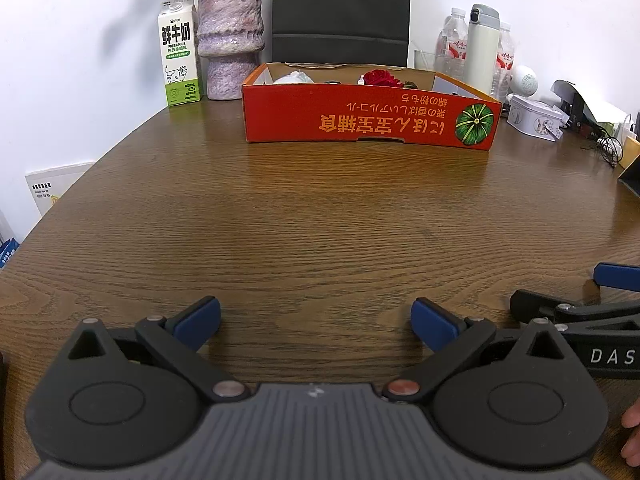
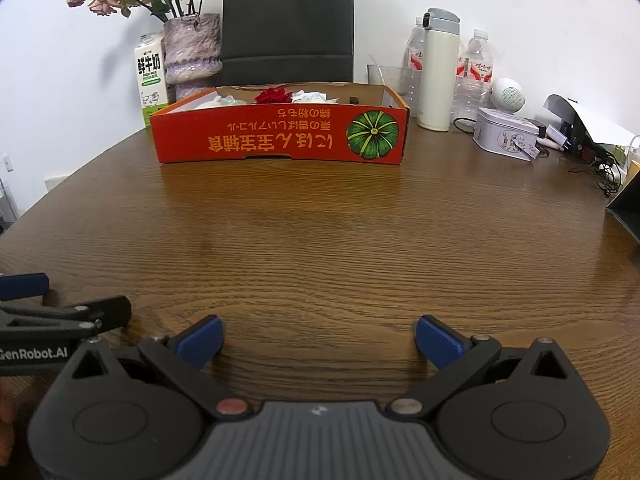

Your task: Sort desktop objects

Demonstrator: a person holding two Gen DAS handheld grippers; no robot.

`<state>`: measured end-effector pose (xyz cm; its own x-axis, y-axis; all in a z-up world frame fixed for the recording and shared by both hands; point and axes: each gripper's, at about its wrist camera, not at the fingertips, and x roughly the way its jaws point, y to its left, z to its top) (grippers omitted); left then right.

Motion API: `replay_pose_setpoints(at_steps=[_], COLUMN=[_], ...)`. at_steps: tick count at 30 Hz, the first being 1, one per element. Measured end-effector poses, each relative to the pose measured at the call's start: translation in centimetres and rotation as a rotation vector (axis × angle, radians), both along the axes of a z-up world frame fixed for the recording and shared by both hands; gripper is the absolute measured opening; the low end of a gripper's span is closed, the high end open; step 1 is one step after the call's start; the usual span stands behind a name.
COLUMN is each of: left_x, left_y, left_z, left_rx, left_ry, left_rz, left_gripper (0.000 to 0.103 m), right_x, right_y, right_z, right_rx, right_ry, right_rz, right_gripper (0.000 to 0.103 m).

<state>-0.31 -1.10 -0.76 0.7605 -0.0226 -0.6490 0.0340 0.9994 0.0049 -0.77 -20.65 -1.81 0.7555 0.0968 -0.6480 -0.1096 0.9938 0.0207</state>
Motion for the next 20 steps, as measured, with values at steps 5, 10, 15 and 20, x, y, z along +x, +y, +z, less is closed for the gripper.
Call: replay_pose_setpoints(at_steps=[5,10,15,20], left_x=[0.01,0.02,0.04,0.08], left_y=[-0.01,0.01,-0.11,0.03], left_z=[0.00,0.00,0.03,0.04], left_rx=[0.000,0.000,0.001,0.001], left_ry=[0.000,0.000,0.000,0.000], left_rz=[0.000,0.000,0.005,0.002], left_gripper=[0.103,0.103,0.103,0.103], right_x=[0.00,0.00,-0.01,-0.03], right_y=[0.00,-0.02,0.12,-0.04], right_z=[0.00,0.01,0.00,0.00], right_rx=[0.000,0.000,0.000,0.001], right_ry=[0.000,0.000,0.000,0.000], right_rz=[0.000,0.000,0.004,0.015], right_gripper=[0.103,0.103,0.103,0.103])
